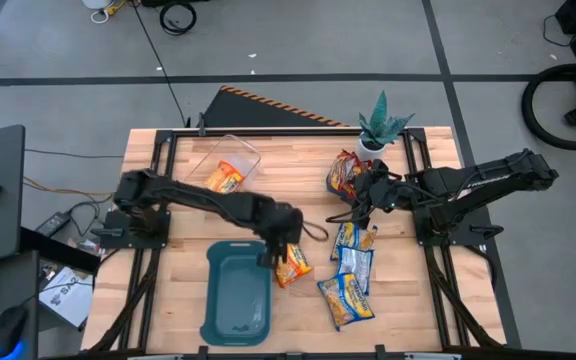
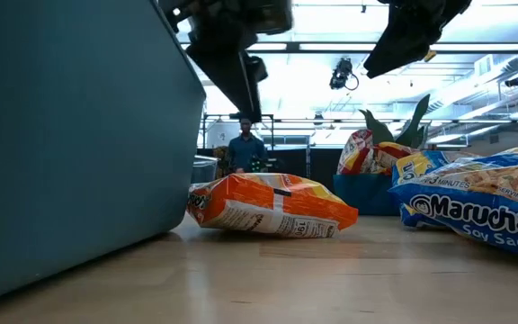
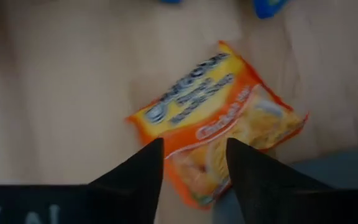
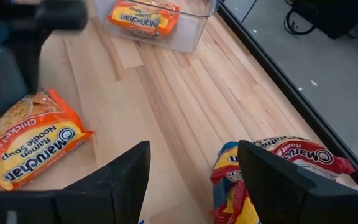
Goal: Sort Maruchan noodles
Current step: Put the orange noodle pack into the transparent bin
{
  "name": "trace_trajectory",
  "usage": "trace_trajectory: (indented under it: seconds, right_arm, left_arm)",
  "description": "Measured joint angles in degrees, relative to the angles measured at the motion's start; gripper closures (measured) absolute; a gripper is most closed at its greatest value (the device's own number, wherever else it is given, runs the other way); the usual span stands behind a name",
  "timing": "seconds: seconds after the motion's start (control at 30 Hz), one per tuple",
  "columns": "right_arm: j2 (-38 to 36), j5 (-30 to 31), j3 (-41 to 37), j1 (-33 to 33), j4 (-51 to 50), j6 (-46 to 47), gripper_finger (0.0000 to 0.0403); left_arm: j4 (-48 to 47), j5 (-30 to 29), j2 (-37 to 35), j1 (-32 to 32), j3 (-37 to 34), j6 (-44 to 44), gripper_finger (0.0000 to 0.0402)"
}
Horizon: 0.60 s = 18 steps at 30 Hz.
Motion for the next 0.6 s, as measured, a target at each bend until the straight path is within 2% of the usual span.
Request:
trace_trajectory:
  seconds: [0.17,0.27,0.6]
  right_arm:
    - [0.0,0.0,0.0,0.0,0.0,-0.3,0.0154]
    - [0.0,0.0,0.0,0.0,0.1,-0.3,0.0154]
    - [0.0,-0.4,0.0,0.0,0.8,-0.3,0.0154]
  left_arm:
    - [-0.8,-0.1,5.2,-2.6,2.7,4.3,0.0177]
    - [-0.6,-0.6,7.2,-3.2,3.1,4.9,0.017]
    - [-3.6,-0.8,9.3,-3.2,3.1,7.4,0.0212]
